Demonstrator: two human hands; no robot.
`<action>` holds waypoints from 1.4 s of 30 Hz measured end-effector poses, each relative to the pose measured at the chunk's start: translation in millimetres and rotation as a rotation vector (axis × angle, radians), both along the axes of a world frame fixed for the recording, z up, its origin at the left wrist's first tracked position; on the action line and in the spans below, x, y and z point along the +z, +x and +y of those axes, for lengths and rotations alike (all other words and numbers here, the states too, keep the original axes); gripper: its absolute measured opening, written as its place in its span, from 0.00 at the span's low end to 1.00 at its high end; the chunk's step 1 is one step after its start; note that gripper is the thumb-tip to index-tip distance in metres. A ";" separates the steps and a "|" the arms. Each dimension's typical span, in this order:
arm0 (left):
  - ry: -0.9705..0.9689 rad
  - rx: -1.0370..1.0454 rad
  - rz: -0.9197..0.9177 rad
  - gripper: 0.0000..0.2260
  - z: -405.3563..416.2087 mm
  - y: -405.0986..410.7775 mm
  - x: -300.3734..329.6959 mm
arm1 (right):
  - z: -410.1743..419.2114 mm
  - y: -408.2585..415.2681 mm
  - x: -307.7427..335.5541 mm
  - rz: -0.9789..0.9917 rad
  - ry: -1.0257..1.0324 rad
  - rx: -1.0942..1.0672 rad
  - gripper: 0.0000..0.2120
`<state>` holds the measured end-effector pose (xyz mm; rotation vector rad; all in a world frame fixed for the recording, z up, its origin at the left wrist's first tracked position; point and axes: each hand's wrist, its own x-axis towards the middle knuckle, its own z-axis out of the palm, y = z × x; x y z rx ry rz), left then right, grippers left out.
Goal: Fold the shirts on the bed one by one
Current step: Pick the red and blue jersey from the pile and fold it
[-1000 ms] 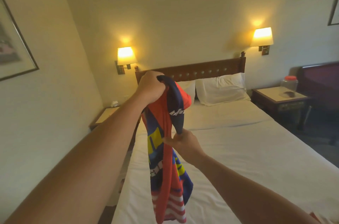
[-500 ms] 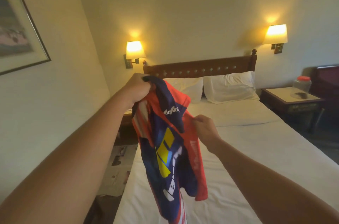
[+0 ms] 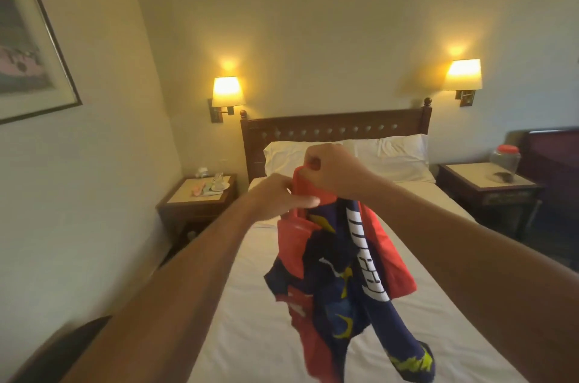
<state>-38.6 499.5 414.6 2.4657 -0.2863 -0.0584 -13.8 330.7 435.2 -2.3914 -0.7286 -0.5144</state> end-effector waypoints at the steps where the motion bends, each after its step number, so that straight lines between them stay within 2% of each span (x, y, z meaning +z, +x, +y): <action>1: 0.023 0.009 -0.093 0.10 -6.9 2.5 -6.9 | -6.5 0.1 -0.9 -0.013 -0.014 -0.011 0.10; 4: 0.095 0.098 -0.246 0.10 -13.1 4.6 -11.1 | -31.7 1.2 -10.1 0.019 -0.010 -0.052 0.09; 6: 0.026 0.117 -0.278 0.10 -14.3 5.7 -7.6 | -48.3 2.1 -20.7 0.072 -0.021 -0.093 0.06; 10: -0.205 0.113 -0.262 0.16 -26.6 -0.7 -0.4 | -82.1 2.3 -59.2 0.201 -0.073 -0.217 0.09; 14: -0.214 0.116 -0.238 0.14 -20.7 -1.7 -1.4 | -119.0 -3.9 -108.9 0.326 -0.093 -0.367 0.08; 19: 0.014 0.127 -0.297 0.10 8.8 0.7 -13.8 | -147.4 -13.0 -143.6 0.348 -0.155 -0.471 0.10; 23: 0.394 0.132 -0.310 0.10 33.7 1.2 -25.1 | -168.5 -9.5 -154.6 0.330 -0.223 -0.525 0.15; 26: 0.617 0.067 -0.323 0.11 47.7 2.3 -39.2 | -179.9 -1.8 -158.1 0.326 -0.248 -0.572 0.11; 29: 0.631 0.016 -0.287 0.12 56.2 5.9 -58.5 | -186.6 9.2 -159.8 0.369 -0.312 -0.580 0.06; 31: 0.637 -0.005 -0.288 0.16 58.6 7.7 -72.2 | -190.8 21.3 -165.2 0.381 -0.333 -0.578 0.03; 35: 0.708 -0.064 -0.293 0.23 58.7 18.5 -99.7 | -194.7 42.8 -180.1 0.449 -0.382 -0.572 0.05; 42: 0.680 -0.178 -0.350 0.17 63.9 76.5 -130.6 | -202.1 104.5 -193.9 0.453 -0.376 -0.608 0.05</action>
